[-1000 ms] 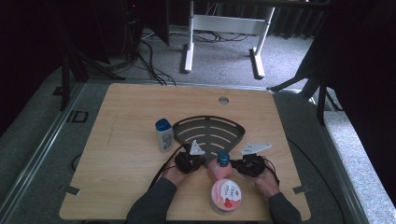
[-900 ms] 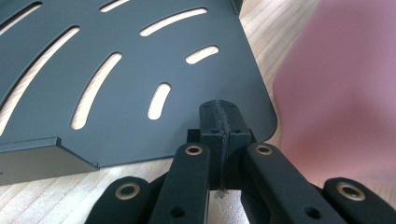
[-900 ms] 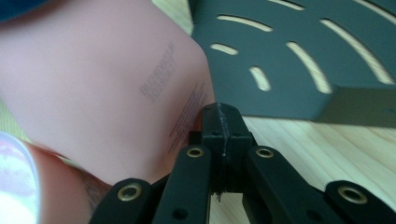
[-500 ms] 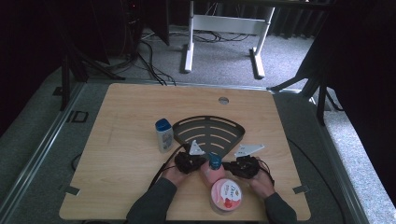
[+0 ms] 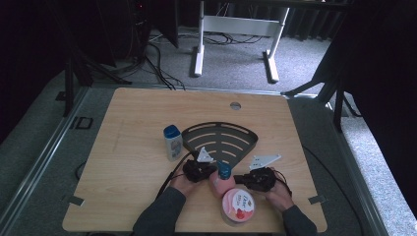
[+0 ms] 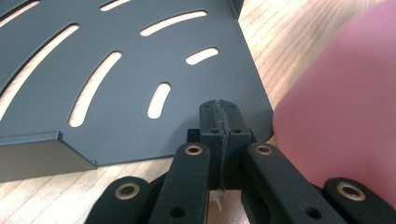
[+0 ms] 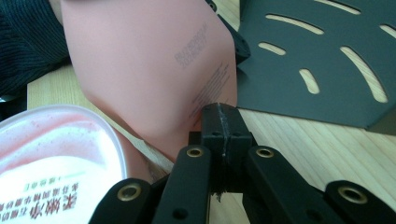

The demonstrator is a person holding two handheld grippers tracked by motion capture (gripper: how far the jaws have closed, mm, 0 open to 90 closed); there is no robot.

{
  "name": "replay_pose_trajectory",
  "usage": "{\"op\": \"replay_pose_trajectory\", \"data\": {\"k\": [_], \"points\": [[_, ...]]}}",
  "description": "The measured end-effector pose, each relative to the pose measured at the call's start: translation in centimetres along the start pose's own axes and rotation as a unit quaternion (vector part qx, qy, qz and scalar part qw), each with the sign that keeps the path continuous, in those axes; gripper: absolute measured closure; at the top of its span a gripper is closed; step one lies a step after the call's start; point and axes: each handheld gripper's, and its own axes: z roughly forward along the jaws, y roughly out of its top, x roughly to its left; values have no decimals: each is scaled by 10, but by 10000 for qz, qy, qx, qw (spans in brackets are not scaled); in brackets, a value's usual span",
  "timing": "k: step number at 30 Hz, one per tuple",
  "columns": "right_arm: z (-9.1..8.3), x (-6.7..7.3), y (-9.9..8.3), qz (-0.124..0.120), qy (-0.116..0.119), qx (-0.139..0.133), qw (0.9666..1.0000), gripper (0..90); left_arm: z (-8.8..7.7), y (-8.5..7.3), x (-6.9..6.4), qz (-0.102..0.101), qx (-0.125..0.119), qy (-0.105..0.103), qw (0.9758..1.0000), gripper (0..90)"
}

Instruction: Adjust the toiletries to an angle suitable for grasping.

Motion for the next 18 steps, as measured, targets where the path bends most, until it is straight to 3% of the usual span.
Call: {"op": "replay_pose_trajectory", "data": {"k": [6,10,14,18], "points": [[6,1,2,-64,26,26,10000,900,-7,-2,-1,-16,37,215,9998,897],[10,-5,4,-55,-393,106,9992,900,-20,-4,-2,-58,-94,244,9996,884],[17,-10,7,-39,-654,166,9977,900,-38,-4,-5,-132,-334,198,9992,883],[26,-16,9,-38,-754,232,9969,900,-55,-2,-9,-128,-510,154,9985,883]]}}
